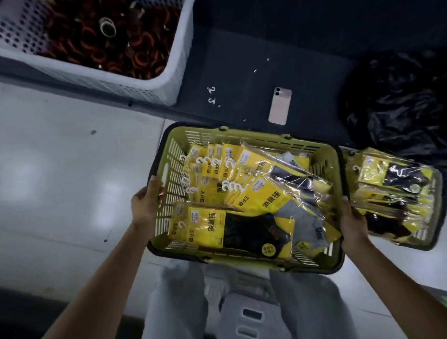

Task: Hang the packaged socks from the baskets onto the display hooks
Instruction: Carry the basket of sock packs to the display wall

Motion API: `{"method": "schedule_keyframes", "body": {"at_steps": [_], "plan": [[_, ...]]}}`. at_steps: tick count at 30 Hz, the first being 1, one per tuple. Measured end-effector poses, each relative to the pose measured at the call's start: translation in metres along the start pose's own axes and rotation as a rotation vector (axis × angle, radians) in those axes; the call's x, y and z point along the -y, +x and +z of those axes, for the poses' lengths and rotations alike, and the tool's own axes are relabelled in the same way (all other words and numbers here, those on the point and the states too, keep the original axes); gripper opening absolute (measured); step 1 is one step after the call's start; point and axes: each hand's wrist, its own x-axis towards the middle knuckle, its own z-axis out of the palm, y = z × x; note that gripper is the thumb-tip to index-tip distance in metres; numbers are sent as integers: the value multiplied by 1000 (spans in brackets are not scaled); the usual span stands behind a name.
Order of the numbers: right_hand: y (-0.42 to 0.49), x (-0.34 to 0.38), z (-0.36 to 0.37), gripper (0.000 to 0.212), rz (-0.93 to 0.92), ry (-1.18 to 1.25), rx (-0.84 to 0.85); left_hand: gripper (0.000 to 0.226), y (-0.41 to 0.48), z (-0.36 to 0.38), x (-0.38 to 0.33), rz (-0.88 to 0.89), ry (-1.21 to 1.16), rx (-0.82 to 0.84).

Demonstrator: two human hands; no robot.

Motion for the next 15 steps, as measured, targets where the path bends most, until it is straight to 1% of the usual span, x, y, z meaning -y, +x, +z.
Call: {"method": "schedule_keyframes", "body": {"at_steps": [4, 6, 7, 11, 15], "plan": [[67, -49, 44, 52, -31, -29, 29, 37, 50, 19, 74, 5, -37, -6], [102, -73, 66, 62, -42, -32, 38, 41, 75, 32, 108, 7, -51, 1], [117, -84, 76, 63, -52, -34, 43, 43, 87, 39, 123, 8, -58, 2], [171, -113, 109, 54, -138, -48, 39, 48, 129, 67, 167, 44, -67, 22], [213, -117, 127, 50, -214, -30, 50, 46, 156, 93, 186, 120, -54, 9]]}}
